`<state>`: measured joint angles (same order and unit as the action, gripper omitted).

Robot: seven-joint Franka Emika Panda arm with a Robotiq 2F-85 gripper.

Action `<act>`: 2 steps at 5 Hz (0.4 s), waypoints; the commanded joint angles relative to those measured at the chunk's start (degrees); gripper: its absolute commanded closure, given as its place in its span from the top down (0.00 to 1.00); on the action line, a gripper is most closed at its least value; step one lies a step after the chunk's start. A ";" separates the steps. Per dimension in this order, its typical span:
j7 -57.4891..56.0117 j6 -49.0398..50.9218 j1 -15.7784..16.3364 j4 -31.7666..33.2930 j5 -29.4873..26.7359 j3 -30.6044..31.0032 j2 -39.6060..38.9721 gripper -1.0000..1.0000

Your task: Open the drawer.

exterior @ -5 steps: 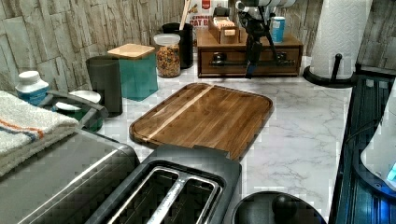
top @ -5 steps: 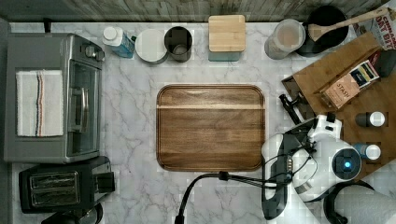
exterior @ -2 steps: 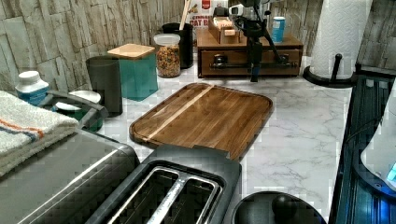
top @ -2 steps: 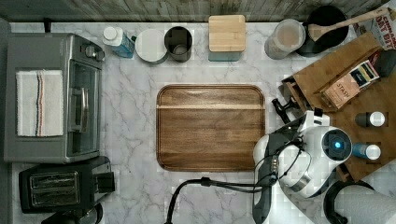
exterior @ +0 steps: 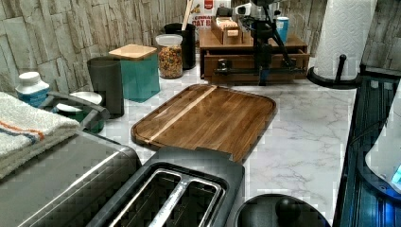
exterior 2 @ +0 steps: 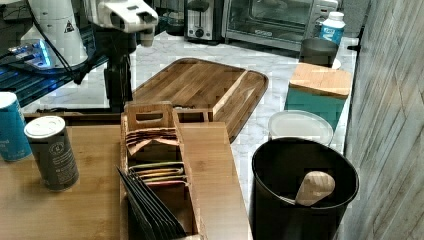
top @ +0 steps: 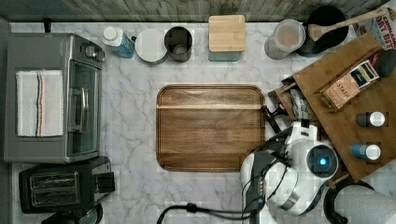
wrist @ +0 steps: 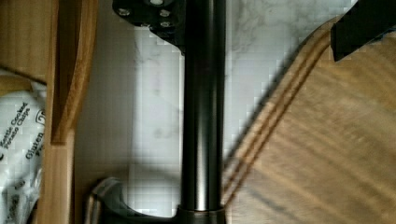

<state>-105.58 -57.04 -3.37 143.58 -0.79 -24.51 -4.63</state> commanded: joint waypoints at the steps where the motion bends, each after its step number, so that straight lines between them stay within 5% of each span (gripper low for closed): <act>1: 16.40 -3.87 3.12 20.46 6.32 4.54 18.07 1.00; 2: 19.83 -4.80 7.32 22.20 7.62 2.21 19.23 1.00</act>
<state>-89.92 -64.07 -0.98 161.93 4.86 -23.36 13.58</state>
